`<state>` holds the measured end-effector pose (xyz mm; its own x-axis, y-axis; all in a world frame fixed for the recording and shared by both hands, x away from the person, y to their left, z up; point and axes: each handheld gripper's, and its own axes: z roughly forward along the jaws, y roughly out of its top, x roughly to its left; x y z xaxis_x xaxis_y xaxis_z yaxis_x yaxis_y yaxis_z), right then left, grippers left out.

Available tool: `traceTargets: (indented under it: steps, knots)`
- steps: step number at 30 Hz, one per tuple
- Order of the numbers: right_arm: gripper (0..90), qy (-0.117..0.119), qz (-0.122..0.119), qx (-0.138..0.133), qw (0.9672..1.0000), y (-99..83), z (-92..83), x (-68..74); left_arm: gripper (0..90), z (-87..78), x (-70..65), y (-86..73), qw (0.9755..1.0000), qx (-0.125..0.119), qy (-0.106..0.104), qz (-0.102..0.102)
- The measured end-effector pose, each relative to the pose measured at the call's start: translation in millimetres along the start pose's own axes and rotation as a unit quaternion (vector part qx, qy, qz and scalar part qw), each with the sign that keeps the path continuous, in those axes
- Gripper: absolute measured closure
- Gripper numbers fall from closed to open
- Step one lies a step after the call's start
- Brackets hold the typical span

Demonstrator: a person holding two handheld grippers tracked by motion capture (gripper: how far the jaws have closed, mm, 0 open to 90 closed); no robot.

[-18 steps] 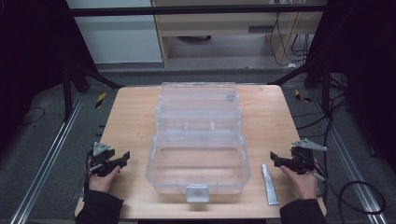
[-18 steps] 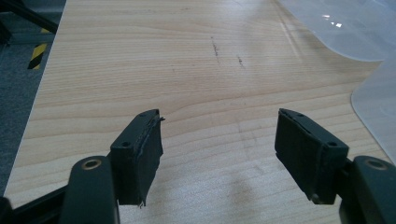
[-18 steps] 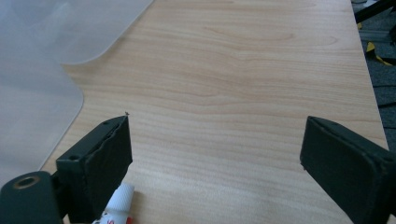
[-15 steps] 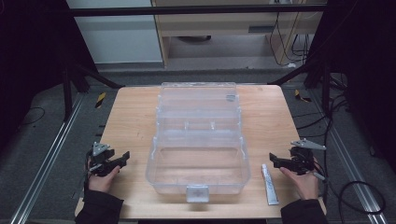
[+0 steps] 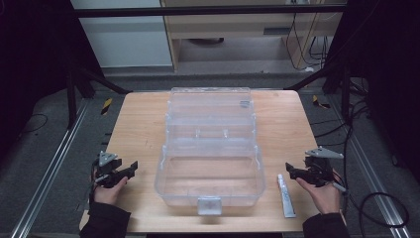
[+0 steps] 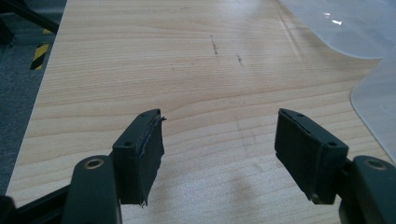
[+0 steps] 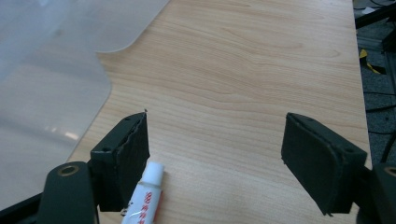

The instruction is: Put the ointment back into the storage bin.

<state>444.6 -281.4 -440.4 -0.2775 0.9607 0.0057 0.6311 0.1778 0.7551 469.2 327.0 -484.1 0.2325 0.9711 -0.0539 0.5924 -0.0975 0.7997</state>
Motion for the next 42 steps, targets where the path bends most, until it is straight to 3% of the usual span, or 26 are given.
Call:
traceTargets:
  steps: [10,13,18,19,26,30,38,42]
  knots:
    - [27.2,0.016,-0.018,0.039,0.9989,29.4,-24.2,18.0,31.8,1.8,0.1,-1.0,1.0,0.003,0.002,0.004]
    - [28.3,0.016,-0.019,0.046,0.9986,32.4,-25.6,19.7,31.8,1.9,0.2,-1.1,1.0,0.004,0.002,0.003]
    - [32.1,0.025,-0.015,0.08,0.9963,37.0,-25.3,23.1,31.8,2.4,-0.2,-1.2,1.0,0.005,0.001,0.003]
    - [33.0,0.028,-0.016,0.096,0.9949,37.0,-23.0,24.3,31.9,2.4,-0.2,-1.3,1.0,0.006,0.001,0.003]
    - [34.8,0.037,-0.023,0.131,0.9904,33.1,-14.3,28.9,31.9,3.2,-0.2,-1.5,1.0,0.008,0.001,0.004]
    - [39.0,0.038,-0.034,0.158,0.9861,29.4,-8.4,32.2,31.9,3.2,-0.2,-1.5,1.0,0.008,0.0,0.005]
    - [43.3,0.036,-0.039,0.187,0.981,26.5,-1.3,38.4,31.9,3.3,-0.3,-1.7,0.9999,0.009,-0.001,0.005]
    - [47.2,0.044,-0.026,0.199,0.9787,18.6,4.4,36.6,32.0,3.5,-0.1,-1.7,0.9999,0.01,-0.002,0.005]
